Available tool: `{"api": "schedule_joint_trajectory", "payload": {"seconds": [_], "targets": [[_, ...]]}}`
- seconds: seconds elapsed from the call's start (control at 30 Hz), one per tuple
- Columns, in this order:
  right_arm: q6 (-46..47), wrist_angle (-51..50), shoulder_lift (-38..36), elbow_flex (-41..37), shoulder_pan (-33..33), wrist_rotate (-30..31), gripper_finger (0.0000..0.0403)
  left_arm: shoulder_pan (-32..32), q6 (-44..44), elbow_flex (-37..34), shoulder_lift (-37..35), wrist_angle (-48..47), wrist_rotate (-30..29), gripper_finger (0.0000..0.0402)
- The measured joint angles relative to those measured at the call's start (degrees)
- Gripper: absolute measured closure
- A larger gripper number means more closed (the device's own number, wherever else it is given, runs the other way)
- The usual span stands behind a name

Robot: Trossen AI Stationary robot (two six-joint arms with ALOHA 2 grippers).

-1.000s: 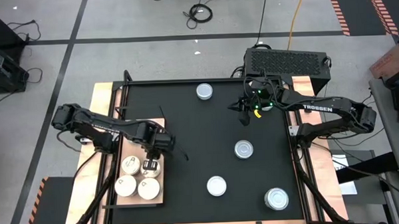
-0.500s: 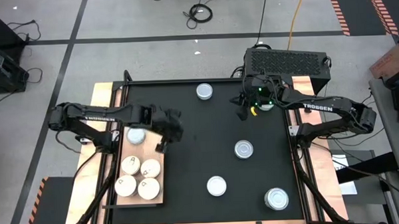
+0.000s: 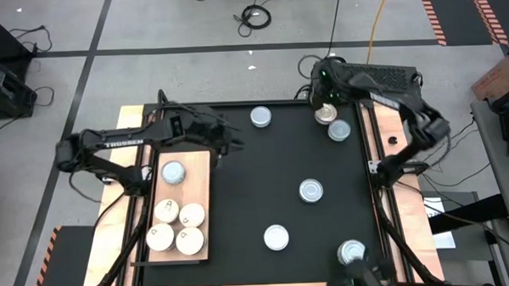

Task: Stack canned seafood by type on shelf
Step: Move the blue tuna can to the center of the table

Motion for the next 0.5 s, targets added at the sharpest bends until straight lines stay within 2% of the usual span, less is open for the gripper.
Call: {"api": "schedule_joint_trajectory", "payload": {"seconds": [0.23,0.5], "targets": [[-1.54,-12.02,13.02,11.50,-6.87,1.35,0.0403,-0.36,-1.90,-10.19,-8.66,11.98,0.22,0.0324],[-0.13,-17.42,19.02,12.92,-9.12,1.04,0.0403,-3.51,-0.98,-16.73,-11.07,18.38,1.16,0.0324]]}}
